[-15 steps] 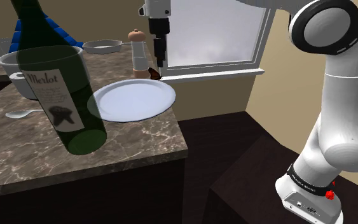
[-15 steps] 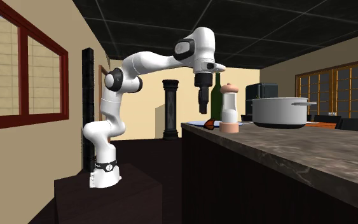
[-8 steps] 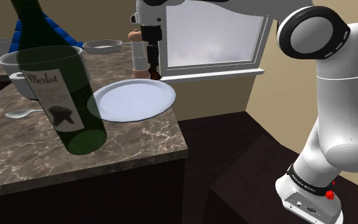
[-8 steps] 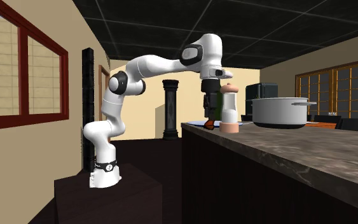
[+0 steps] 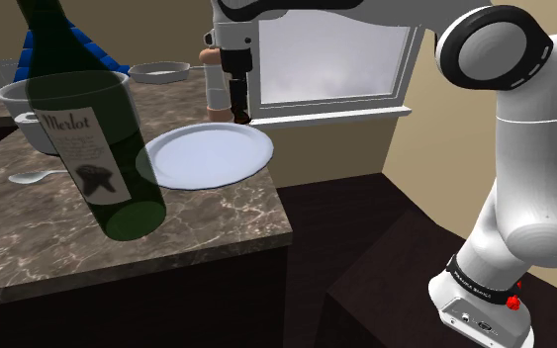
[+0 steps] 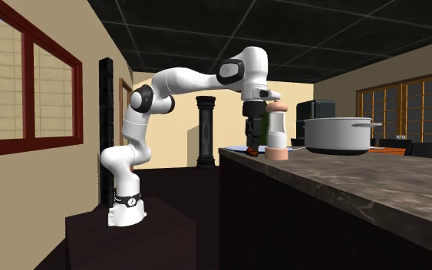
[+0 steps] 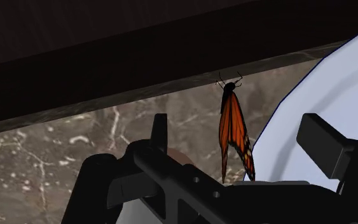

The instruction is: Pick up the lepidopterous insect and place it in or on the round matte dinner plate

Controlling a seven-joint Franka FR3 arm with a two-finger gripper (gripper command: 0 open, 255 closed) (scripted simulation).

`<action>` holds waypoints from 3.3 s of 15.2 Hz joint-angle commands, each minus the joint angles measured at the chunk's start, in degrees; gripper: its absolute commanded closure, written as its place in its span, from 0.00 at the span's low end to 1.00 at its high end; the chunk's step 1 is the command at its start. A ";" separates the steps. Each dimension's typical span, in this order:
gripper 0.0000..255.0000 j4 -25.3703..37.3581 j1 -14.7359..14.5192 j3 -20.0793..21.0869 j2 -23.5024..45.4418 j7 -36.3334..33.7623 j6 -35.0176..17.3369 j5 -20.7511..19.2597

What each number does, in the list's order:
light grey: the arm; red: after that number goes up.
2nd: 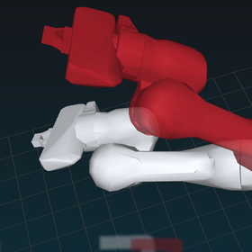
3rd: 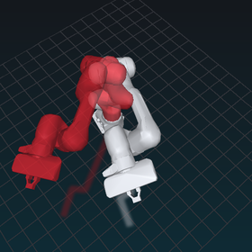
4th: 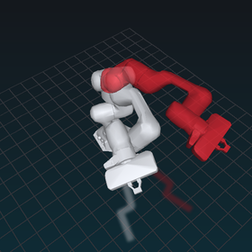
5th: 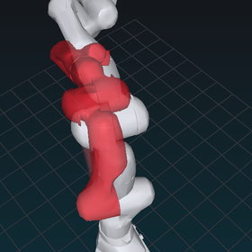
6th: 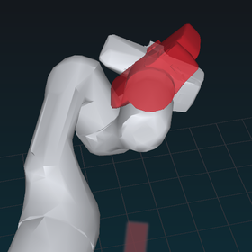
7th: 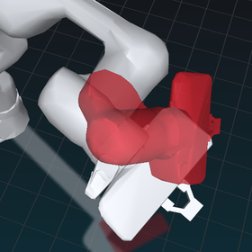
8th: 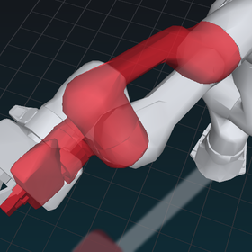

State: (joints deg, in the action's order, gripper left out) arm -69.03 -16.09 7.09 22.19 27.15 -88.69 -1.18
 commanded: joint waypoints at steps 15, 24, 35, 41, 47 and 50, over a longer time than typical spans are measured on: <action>1.00 3.73 -0.16 0.01 0.91 -0.07 2.82 -0.11; 1.00 19.44 -1.06 -0.01 6.24 -0.30 13.20 -0.72; 1.00 25.25 -7.41 1.34 7.15 -7.47 17.96 -1.26; 1.00 25.41 -13.46 2.93 6.99 -14.75 18.12 -1.78; 1.00 13.40 -13.33 3.34 2.16 -15.86 10.92 -1.05; 1.00 8.04 -12.88 3.34 0.28 -15.72 7.42 -0.73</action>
State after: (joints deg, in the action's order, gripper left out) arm -58.95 -29.03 10.40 23.13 11.51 -79.86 -2.01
